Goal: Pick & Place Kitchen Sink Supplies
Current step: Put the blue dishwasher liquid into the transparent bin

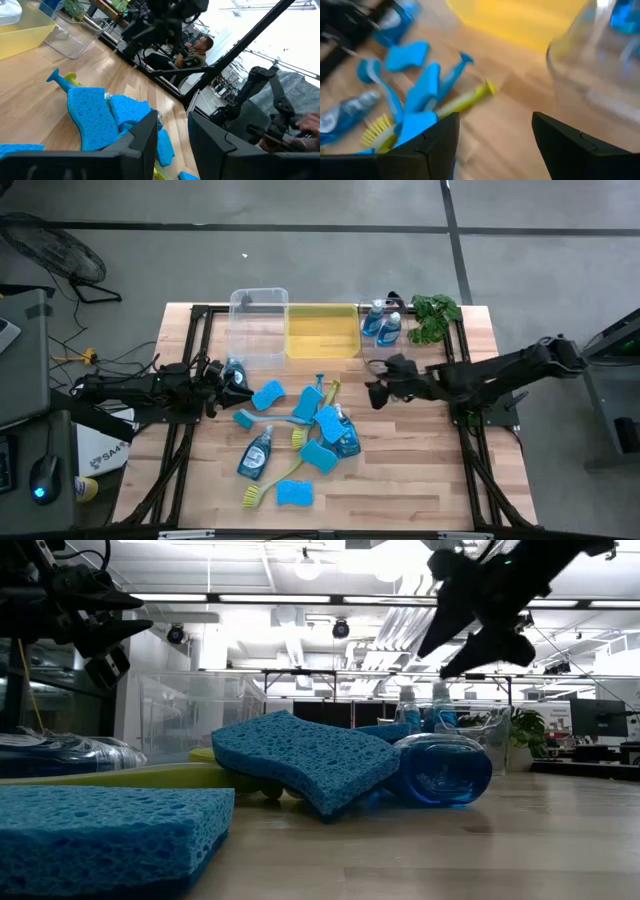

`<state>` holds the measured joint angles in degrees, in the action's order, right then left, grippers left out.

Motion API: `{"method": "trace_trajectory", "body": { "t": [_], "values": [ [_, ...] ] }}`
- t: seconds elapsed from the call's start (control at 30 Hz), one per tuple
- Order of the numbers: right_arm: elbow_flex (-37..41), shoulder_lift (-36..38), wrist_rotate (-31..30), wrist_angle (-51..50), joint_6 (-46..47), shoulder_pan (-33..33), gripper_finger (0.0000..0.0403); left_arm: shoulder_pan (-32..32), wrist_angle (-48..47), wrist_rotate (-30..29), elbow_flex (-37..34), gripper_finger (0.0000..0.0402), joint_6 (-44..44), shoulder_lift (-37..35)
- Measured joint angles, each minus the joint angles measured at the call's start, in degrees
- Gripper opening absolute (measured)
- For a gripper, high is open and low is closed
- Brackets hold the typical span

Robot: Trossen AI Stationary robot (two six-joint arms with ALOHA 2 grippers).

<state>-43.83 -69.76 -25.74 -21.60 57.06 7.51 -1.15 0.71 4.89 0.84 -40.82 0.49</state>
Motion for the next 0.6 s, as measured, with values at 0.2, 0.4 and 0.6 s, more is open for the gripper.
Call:
{"method": "trace_trajectory", "body": {
  "t": [0.2,0.4,0.6],
  "values": [
    [-6.99,-12.64,7.23,-1.55,6.57,0.0,0.0244,-0.01,0.0,0.02,0.0,0.0105,0.01,0.01],
    [-12.85,-22.91,12.98,-1.69,11.59,0.0,0.0244,0.0,-0.01,0.02,0.0,0.0105,0.01,0.01],
    [-16.89,-29.76,15.01,-2.62,13.61,-0.02,0.0244,-0.02,-0.02,0.02,0.0,0.0105,0.0,0.02]
  ]
}}
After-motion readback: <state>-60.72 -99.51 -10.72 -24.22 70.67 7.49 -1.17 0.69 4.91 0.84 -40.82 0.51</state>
